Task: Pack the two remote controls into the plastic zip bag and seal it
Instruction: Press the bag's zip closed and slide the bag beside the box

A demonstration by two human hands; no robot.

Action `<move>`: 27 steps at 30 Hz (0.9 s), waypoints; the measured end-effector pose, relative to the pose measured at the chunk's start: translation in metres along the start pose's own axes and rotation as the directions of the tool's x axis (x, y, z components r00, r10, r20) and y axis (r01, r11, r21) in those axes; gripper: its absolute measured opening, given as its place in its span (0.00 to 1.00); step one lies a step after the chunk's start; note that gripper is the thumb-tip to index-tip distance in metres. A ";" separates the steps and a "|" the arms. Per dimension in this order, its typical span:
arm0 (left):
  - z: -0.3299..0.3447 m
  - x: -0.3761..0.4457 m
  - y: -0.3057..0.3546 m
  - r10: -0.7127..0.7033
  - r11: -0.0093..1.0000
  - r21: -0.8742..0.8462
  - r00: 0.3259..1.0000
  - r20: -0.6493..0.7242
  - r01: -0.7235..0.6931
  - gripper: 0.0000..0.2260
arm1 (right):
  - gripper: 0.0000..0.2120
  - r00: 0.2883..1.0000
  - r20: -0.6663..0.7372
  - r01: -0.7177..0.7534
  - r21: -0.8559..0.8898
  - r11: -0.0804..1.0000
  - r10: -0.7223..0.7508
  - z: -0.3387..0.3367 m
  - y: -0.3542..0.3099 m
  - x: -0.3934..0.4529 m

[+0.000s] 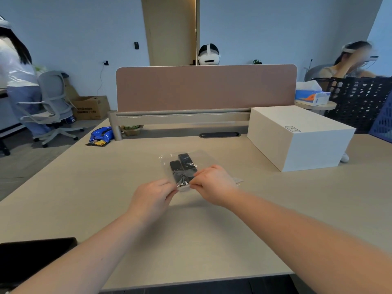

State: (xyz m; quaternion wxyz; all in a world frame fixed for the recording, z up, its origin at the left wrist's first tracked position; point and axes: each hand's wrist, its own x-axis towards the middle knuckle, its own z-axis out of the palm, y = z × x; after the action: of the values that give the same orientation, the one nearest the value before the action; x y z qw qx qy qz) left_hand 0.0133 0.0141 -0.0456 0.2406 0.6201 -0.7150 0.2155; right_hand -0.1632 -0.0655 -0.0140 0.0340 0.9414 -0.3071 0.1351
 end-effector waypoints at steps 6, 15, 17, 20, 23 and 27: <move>0.001 -0.002 -0.001 -0.024 1.000 -0.020 1.000 -0.010 0.023 0.17 | 0.14 1.000 -0.001 0.013 0.014 1.000 -0.013 0.005 -0.004 0.000; -0.001 0.003 0.003 -0.042 0.997 0.063 0.999 0.004 0.042 0.14 | 0.10 0.991 -0.111 0.075 0.063 0.995 -0.067 0.009 -0.013 0.005; -0.002 0.006 0.003 -0.045 0.997 0.064 0.999 0.000 0.045 0.13 | 0.11 0.993 -0.108 0.049 0.076 0.996 -0.041 0.008 -0.013 0.007; -0.002 0.008 0.001 -0.042 0.999 0.028 0.999 -0.003 0.042 0.13 | 0.11 0.996 -0.093 0.027 0.090 0.996 -0.019 0.006 -0.014 0.010; 0.001 0.006 0.000 -0.041 0.999 0.011 0.999 -0.012 0.041 0.12 | 0.12 0.998 -0.055 0.015 0.065 0.998 -0.011 0.005 -0.016 0.011; 0.003 0.003 0.000 -0.049 0.999 -0.011 0.999 -0.006 0.049 0.13 | 0.13 0.999 -0.032 0.031 0.018 0.999 -0.030 0.007 -0.020 0.011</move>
State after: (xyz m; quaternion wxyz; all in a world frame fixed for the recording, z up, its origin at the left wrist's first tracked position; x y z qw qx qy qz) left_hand 0.0129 0.0099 -0.0459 0.2514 0.6353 -0.7001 0.2076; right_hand -0.1414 -0.0570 -0.0169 0.0321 0.9440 -0.2908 0.1525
